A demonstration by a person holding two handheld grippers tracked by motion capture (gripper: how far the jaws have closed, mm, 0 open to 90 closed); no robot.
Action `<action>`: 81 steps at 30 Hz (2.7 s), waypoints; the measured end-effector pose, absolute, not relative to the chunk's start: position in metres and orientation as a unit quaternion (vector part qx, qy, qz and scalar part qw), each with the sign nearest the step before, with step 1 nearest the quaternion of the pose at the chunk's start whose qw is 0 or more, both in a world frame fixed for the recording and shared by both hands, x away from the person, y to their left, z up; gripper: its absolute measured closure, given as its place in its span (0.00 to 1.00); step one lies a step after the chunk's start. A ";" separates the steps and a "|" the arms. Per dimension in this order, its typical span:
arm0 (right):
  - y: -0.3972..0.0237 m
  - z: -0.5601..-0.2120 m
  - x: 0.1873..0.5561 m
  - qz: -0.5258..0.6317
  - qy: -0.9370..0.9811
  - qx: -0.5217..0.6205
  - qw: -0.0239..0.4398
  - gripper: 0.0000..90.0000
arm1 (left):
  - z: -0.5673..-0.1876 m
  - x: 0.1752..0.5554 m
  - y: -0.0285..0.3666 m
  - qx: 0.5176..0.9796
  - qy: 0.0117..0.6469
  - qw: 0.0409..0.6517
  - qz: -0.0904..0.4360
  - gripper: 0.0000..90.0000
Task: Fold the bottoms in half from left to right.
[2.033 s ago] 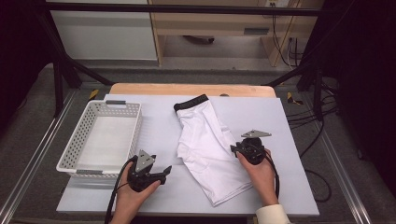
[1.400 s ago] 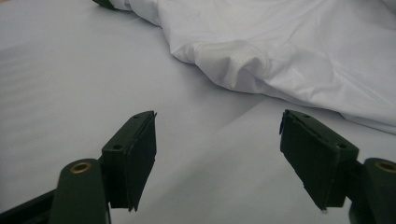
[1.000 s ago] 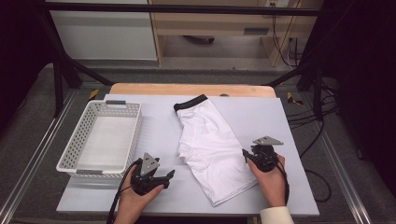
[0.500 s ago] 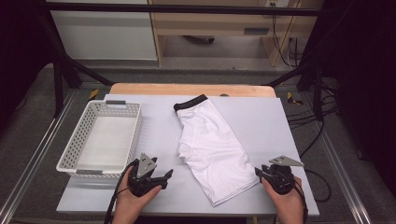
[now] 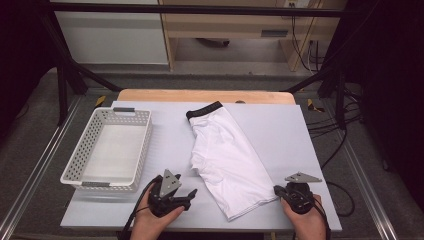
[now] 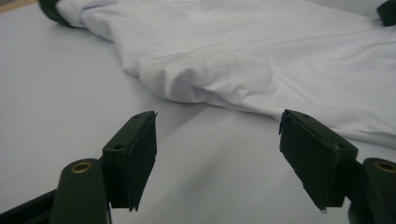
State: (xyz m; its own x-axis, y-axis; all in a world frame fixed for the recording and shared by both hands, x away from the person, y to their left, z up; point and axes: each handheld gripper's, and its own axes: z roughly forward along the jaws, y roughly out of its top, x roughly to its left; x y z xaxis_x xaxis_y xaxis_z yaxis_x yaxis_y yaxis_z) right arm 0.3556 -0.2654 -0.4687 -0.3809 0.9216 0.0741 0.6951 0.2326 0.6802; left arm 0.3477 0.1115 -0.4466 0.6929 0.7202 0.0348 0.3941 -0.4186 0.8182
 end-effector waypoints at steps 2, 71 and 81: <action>-0.267 -0.467 0.357 0.332 0.759 0.529 0.183 0.84 | -0.444 0.344 0.100 0.820 0.330 0.427 0.192 0.30; -0.260 -0.472 0.358 0.313 0.775 0.523 0.164 0.71 | -0.484 0.311 -0.004 0.885 0.223 0.382 0.146 0.76; -0.260 -0.475 0.358 0.335 0.777 0.514 0.142 0.94 | -0.484 0.315 -0.002 0.884 0.222 0.387 0.137 0.94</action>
